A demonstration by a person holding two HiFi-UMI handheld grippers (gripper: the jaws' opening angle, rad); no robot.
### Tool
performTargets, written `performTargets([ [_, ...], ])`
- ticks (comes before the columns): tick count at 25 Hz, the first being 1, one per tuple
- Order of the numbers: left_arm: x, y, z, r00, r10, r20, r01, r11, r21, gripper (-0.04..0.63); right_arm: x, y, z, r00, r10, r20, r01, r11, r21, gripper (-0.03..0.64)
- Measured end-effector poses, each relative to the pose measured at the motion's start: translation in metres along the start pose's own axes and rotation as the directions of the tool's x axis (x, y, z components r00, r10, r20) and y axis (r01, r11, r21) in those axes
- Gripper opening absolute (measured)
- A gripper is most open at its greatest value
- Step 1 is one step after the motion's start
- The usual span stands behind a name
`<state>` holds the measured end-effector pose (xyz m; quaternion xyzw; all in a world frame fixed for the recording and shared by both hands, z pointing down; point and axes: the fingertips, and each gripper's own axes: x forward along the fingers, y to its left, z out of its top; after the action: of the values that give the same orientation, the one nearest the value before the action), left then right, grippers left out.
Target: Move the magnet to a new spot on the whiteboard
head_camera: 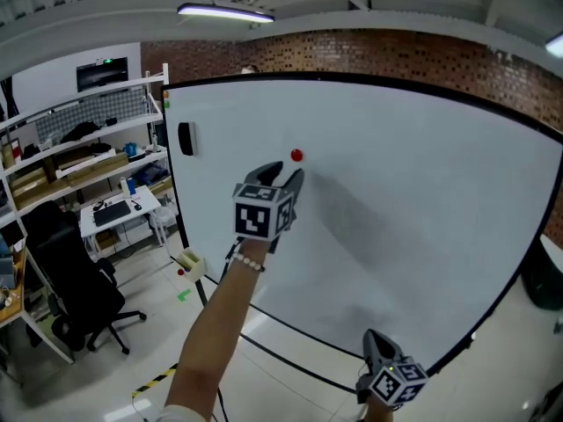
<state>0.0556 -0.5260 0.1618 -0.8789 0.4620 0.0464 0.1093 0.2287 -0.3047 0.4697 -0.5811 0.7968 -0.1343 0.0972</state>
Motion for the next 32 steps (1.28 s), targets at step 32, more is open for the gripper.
performTargets([
  [32, 0.042, 0.010, 0.007, 0.987, -0.121, -0.101, 0.123, 0.992, 0.016, 0.120, 0.083, 0.033, 0.052, 0.999, 0.011, -0.031, -0.013, 0.998, -0.066, 0.011],
])
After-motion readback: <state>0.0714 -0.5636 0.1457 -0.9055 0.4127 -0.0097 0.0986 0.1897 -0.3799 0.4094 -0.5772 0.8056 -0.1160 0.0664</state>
